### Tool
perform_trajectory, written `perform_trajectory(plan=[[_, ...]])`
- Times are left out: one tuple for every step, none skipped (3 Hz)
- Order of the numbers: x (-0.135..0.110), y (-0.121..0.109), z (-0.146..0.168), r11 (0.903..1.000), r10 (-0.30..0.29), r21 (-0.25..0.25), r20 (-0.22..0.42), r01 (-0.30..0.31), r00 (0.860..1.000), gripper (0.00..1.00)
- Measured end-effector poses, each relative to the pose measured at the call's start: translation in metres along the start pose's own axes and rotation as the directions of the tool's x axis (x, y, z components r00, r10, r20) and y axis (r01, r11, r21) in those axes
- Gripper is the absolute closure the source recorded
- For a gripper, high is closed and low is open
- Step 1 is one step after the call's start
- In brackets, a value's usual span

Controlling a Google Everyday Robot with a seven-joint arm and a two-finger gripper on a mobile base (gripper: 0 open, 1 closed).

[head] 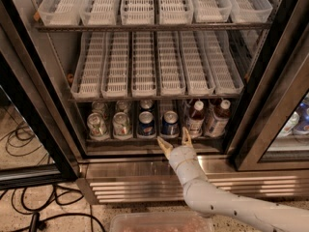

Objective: Pick pepsi can from bottom shelf of fridge

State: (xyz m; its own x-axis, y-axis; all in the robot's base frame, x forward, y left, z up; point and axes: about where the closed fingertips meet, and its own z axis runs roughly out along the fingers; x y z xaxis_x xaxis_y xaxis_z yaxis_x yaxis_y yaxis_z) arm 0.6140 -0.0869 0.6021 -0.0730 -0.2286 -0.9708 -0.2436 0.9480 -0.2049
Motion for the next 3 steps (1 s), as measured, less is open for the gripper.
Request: perform_trajectory(plan=[[-0.002, 0.001, 0.021, 0.9997, 0.006, 0.024, 0.028, -0.007, 1.000, 0.42], [-0.010, -0.005, 0.048, 0.9991, 0.006, 0.041, 0.050, -0.008, 0.999, 0.41], [-0.010, -0.004, 0.052, 0.9992, 0.011, 0.037, 0.048, -0.013, 0.999, 0.42]])
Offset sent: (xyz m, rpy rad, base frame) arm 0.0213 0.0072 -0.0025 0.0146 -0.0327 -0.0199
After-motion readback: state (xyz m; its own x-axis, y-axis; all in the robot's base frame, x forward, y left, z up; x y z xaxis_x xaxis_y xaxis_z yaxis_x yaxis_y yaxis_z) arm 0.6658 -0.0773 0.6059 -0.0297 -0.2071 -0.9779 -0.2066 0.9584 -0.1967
